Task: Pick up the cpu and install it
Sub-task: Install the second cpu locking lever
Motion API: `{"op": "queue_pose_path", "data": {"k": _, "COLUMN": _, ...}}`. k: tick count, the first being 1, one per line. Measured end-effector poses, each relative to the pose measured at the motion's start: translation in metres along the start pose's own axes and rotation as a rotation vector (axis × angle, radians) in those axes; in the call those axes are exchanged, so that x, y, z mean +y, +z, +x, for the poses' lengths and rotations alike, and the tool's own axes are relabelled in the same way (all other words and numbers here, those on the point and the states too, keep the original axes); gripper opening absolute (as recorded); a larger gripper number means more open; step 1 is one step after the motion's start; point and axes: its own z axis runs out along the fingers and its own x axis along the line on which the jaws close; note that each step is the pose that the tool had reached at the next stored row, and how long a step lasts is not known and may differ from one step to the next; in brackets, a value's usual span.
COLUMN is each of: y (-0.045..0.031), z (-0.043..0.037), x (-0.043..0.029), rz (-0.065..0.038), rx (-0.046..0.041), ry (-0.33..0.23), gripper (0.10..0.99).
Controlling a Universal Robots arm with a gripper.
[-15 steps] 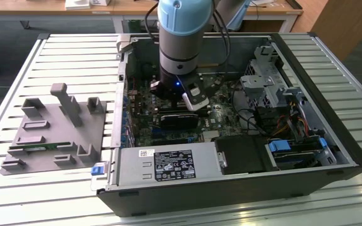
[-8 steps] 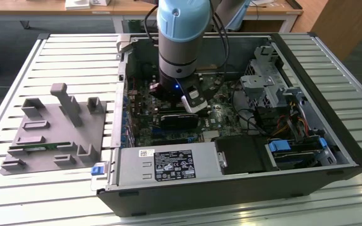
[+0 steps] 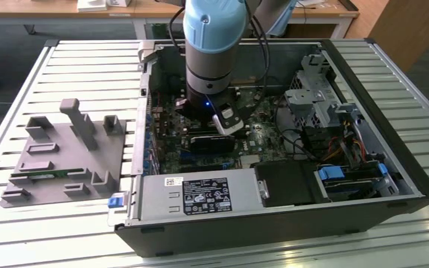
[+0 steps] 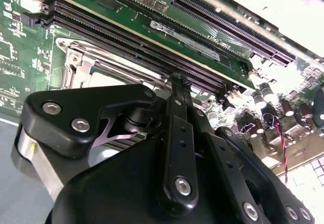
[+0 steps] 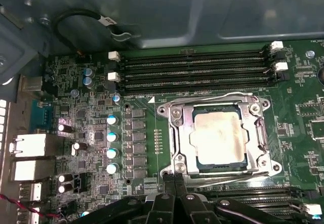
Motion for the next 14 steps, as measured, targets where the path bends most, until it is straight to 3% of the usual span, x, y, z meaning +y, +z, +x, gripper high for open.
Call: {"op": "queue_pose_path", "data": {"k": 14, "y": 0.0059, "z": 0.0028, "x": 0.0030, "rz": -0.017, "rx": 0.0014, "ry": 0.000, "gripper": 0.106}}
